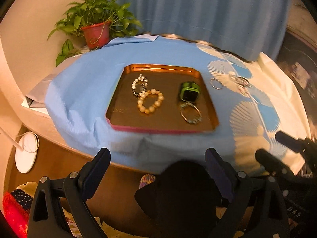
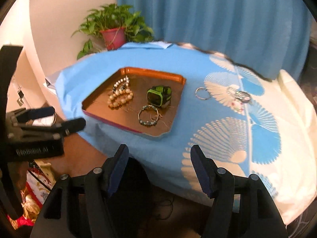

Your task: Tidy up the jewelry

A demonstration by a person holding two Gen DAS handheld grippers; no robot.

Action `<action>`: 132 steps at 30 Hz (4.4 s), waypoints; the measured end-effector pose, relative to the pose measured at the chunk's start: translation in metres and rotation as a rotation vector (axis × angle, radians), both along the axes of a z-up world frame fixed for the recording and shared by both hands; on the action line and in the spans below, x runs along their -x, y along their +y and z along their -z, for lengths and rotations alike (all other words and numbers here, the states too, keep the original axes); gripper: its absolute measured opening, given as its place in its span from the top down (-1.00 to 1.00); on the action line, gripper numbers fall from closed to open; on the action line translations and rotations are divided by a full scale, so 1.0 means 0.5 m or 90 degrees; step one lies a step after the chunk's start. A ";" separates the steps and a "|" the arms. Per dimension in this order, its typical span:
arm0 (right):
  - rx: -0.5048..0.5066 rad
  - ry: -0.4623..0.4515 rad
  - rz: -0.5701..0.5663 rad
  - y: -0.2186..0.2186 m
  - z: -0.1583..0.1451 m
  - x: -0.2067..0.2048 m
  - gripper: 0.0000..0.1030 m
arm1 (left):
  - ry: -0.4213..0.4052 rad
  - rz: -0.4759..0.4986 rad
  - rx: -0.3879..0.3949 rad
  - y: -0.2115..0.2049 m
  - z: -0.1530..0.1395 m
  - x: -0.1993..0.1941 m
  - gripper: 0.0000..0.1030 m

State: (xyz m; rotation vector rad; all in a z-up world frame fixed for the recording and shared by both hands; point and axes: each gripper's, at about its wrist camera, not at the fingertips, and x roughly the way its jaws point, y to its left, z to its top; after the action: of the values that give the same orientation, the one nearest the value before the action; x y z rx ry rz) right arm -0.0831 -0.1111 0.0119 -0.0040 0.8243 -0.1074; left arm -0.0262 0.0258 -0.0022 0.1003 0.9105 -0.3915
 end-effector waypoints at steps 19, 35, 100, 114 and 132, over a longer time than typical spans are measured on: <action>0.028 -0.109 0.023 0.030 -0.122 0.229 -0.32 | -0.097 0.052 0.004 -0.017 -0.123 0.181 -0.84; 0.024 -0.127 0.026 0.026 -0.137 0.275 -0.33 | -0.114 0.059 -0.006 -0.023 -0.144 0.210 -0.85; -0.071 0.019 0.196 -0.724 0.129 -0.387 -0.33 | 0.106 0.175 -0.078 -0.756 0.177 -0.523 -0.73; -0.085 0.026 0.181 -0.751 0.160 -0.414 0.93 | 0.081 0.289 -0.077 -0.784 0.149 -0.480 0.90; -0.082 0.033 0.175 -0.772 0.155 -0.299 -0.43 | 0.097 0.258 -0.099 -0.754 0.179 -0.505 0.53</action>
State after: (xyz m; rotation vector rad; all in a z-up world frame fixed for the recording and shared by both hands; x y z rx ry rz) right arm 0.0666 -0.4974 -0.0655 0.2292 0.8795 -0.3135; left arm 0.2263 -0.3514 -0.0918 0.4058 1.0718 -0.7115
